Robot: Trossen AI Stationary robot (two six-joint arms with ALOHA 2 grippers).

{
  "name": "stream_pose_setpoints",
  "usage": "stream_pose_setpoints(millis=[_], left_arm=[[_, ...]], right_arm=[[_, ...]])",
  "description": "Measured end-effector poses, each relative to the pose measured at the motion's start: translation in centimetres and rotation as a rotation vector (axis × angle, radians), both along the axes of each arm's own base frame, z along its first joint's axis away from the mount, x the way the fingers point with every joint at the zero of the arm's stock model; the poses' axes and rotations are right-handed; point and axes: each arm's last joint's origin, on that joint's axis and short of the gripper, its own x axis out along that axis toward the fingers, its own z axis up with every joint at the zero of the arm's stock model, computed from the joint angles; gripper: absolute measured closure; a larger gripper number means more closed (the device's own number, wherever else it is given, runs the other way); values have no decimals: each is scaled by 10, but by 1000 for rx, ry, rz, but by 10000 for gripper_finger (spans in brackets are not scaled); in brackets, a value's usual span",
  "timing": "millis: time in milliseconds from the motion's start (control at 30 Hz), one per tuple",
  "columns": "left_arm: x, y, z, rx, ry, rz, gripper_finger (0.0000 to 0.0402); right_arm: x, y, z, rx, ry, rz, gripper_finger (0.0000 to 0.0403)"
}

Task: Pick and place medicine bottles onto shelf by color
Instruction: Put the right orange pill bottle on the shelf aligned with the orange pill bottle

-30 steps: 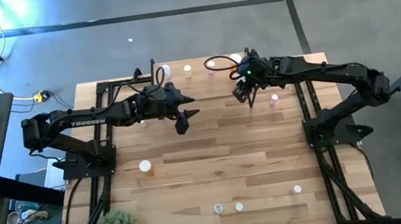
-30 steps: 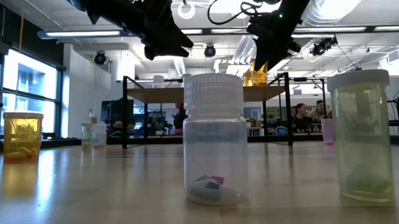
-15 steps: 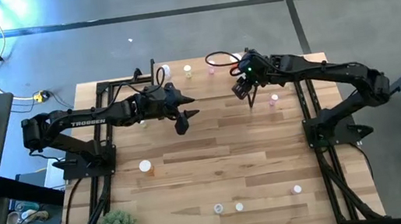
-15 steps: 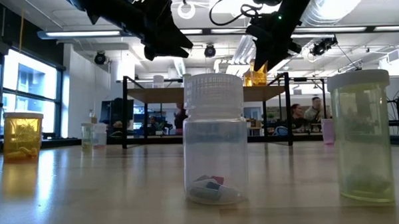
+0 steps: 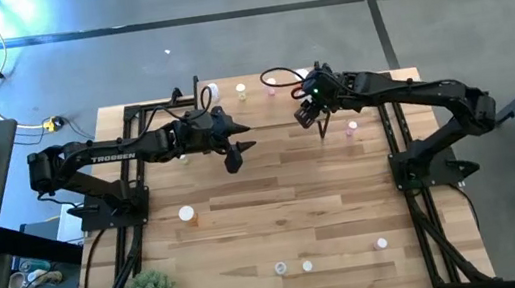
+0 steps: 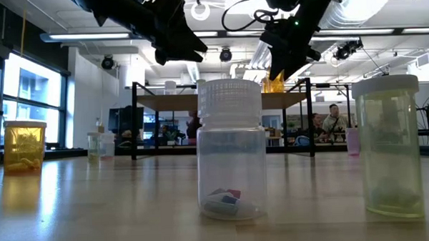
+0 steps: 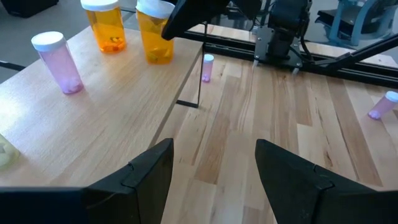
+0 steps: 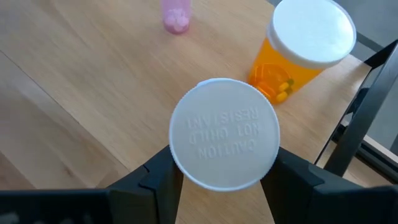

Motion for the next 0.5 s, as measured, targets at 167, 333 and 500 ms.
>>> stream_pose_setpoints(millis=[167, 333, 500], left_arm=[[0, 0, 0, 0, 0, 0, 183], [0, 0, 0, -1, 0, 0, 183], [0, 0, 0, 0, 0, 0, 183]], right_arm=[[-1, 0, 0, 1, -4, -12, 225], [-1, -1, 0, -11, 9, -15, 225], [-1, -1, 0, -8, 9, -12, 225]])
